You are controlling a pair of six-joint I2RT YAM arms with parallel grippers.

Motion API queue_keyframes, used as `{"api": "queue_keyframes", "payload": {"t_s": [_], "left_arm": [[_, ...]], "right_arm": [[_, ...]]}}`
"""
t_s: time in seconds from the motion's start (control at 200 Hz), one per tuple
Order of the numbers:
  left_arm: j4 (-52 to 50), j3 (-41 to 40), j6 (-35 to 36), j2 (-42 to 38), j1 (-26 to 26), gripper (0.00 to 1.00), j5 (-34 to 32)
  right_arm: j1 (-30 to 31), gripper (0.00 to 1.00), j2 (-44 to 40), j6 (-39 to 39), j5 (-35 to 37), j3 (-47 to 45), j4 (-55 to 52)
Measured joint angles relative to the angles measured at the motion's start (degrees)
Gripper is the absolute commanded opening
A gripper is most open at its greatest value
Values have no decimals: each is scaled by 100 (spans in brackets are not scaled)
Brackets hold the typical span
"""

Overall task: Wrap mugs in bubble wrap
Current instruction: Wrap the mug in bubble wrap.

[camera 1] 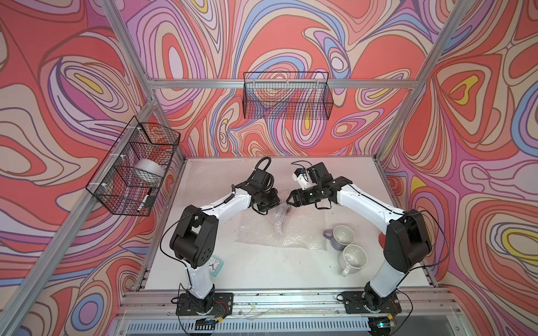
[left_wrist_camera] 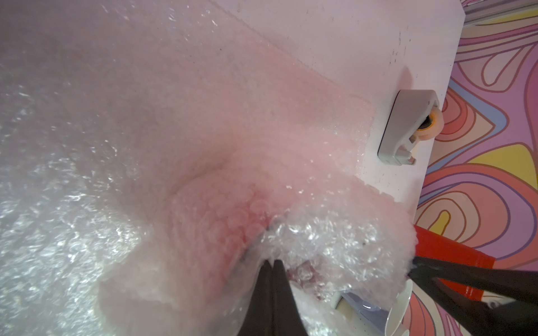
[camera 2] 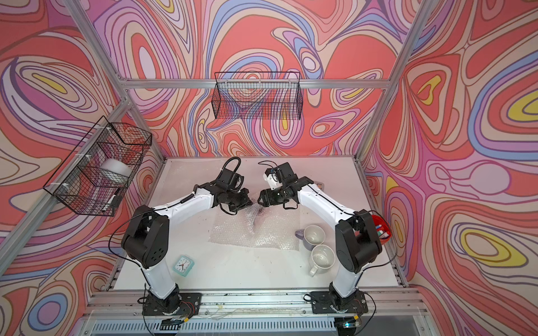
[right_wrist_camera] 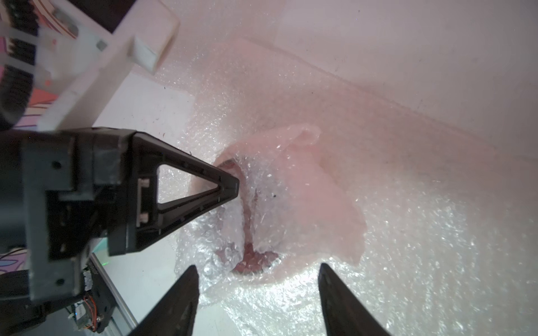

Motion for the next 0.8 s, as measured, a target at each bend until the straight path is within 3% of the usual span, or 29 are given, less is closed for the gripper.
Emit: {"api": "queue_keyframes", "payload": {"t_s": [0.195, 0.356, 0.596, 0.801], "left_arm": [[2, 17, -20, 13, 0, 0, 0], [2, 20, -22, 33, 0, 0, 2], [2, 20, -22, 42, 0, 0, 2], [2, 20, -39, 42, 0, 0, 2]], "right_arm": [[2, 46, 13, -4, -116, 50, 146], [13, 35, 59, 90, 507, 264, 136], [13, 36, 761, 195, 1827, 914, -197], [7, 42, 1276, 127, 1784, 1023, -452]]}}
